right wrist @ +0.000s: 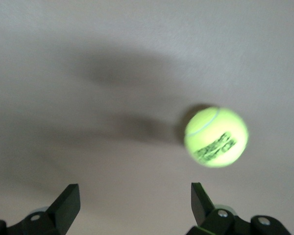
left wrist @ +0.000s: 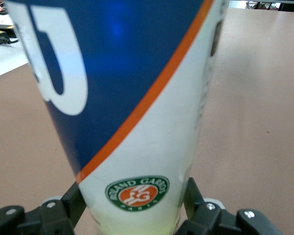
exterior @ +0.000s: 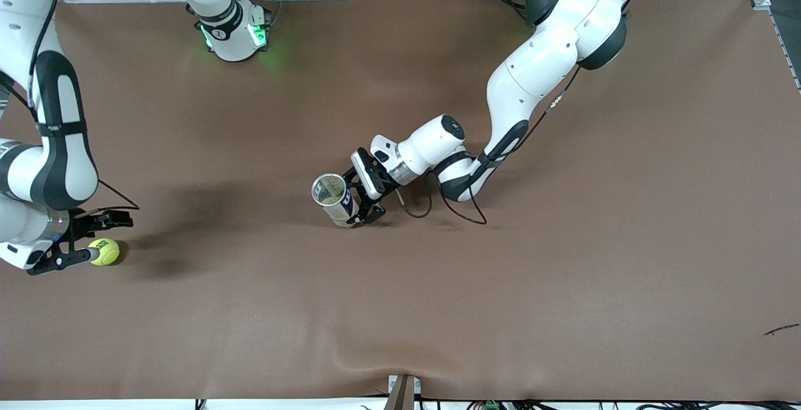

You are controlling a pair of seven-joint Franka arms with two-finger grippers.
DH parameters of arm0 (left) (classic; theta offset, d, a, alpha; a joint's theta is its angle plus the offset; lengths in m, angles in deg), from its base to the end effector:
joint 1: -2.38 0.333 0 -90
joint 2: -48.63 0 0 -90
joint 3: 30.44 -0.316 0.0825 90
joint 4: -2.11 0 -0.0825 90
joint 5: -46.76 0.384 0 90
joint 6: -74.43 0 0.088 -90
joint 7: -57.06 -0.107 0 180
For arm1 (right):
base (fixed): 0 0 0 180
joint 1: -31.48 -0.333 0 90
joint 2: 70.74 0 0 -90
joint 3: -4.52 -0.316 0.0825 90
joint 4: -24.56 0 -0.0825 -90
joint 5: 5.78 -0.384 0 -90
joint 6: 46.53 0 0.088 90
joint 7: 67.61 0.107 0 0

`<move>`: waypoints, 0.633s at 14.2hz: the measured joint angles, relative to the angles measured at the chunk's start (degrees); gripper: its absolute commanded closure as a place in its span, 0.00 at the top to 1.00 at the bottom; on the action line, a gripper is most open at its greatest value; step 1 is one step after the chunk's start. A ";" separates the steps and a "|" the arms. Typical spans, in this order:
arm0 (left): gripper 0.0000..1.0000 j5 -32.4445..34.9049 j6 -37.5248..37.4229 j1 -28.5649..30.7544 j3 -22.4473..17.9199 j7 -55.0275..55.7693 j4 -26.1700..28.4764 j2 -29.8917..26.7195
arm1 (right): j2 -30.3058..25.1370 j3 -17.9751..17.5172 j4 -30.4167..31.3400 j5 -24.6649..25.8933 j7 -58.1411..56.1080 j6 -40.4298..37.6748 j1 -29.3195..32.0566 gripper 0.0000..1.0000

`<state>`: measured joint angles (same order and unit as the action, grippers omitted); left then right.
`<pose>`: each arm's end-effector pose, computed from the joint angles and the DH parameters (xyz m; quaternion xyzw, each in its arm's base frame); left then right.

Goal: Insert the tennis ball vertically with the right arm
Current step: 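Move the right gripper to the other tennis ball and grasp it, then lift the second ball and carry it over the can opening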

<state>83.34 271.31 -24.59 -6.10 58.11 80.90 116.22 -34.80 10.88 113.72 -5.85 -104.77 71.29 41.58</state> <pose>0.4991 -0.5556 0.1577 0.7366 -0.4708 0.4088 0.2620 0.6625 -0.1848 0.2720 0.9798 0.1872 -0.0697 0.0013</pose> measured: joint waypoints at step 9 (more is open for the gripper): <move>0.82 0.00 0.03 0.02 0.00 -0.09 -0.03 0.00 | 6.89 -0.45 -1.12 0.00 -20.81 12.31 5.33 1.00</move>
<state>83.34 271.34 -24.58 -6.10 58.02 80.87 116.22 -27.92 10.43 112.60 -5.85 -125.58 83.60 46.91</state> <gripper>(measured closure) 0.172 0.000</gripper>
